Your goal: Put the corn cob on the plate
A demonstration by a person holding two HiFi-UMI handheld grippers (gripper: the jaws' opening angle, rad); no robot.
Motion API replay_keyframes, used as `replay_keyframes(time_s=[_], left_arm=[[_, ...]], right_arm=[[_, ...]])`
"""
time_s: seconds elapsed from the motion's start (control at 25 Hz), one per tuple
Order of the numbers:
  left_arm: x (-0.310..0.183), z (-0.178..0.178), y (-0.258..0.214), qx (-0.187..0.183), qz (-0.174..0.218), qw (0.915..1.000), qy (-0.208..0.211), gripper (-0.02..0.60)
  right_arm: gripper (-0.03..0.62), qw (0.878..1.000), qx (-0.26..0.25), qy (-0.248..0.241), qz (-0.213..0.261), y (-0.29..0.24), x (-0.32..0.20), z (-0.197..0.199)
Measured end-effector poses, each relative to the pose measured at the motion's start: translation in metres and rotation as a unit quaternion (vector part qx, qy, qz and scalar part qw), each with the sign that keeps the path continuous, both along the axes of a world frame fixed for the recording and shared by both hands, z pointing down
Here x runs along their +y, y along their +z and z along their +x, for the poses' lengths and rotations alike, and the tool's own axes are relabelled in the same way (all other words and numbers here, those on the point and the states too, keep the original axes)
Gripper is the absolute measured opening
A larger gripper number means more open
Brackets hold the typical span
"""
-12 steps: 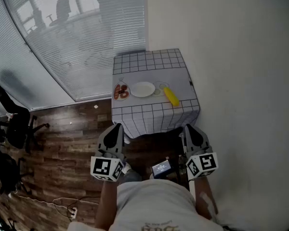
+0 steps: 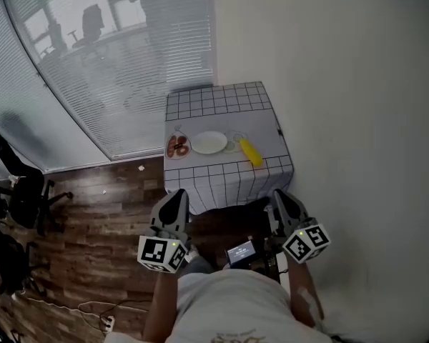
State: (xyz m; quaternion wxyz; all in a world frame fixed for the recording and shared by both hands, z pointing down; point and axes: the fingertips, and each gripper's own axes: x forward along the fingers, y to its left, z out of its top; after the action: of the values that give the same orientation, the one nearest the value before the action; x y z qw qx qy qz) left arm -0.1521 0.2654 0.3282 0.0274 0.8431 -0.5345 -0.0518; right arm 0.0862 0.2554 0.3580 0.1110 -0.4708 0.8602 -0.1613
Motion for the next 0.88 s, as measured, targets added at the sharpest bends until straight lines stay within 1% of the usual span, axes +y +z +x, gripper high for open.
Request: replay_keyframes(time_s=[0.12, 0.16, 0.28, 0.36, 0.44, 0.64, 0.76, 0.88], left_arm=[[-0.006, 0.011, 0.008, -0.038, -0.007, 0.9992, 0.009, 0.006], [-0.011, 0.015, 0.012, -0.053, -0.009, 0.9984, 0.013, 0.006], [-0.026, 0.031, 0.019, -0.103, -0.006, 0.994, 0.037, 0.006], [-0.035, 0.042, 0.021, -0.124, -0.002, 0.9905, 0.059, 0.006], [-0.049, 0.051, 0.022, -0.136, 0.001, 0.9877, 0.078, 0.006], [-0.091, 0.078, 0.036, -0.154, -0.001, 0.9815, 0.115, 0.006], [-0.12, 0.097, 0.046, -0.17, 0.008, 0.9737, 0.151, 0.006], [-0.151, 0.112, 0.058, -0.177, 0.002, 0.9661, 0.188, 0.006]], right_arm=[[0.006, 1.0, 0.006, -0.008, -0.005, 0.004, -0.004, -0.007], [0.006, 1.0, 0.015, -0.007, -0.006, 0.008, -0.007, -0.008], [0.006, 0.997, 0.072, 0.005, -0.013, 0.026, -0.015, -0.007], [0.006, 0.994, 0.104, 0.011, -0.024, 0.034, -0.018, -0.005], [0.006, 0.993, 0.114, 0.022, -0.036, 0.041, -0.026, 0.0], [0.006, 0.992, 0.097, 0.05, -0.058, 0.061, -0.052, 0.018], [0.006, 0.991, 0.093, 0.067, -0.068, 0.07, -0.076, 0.023], [0.006, 0.987, 0.121, 0.08, -0.067, 0.071, -0.105, 0.024]])
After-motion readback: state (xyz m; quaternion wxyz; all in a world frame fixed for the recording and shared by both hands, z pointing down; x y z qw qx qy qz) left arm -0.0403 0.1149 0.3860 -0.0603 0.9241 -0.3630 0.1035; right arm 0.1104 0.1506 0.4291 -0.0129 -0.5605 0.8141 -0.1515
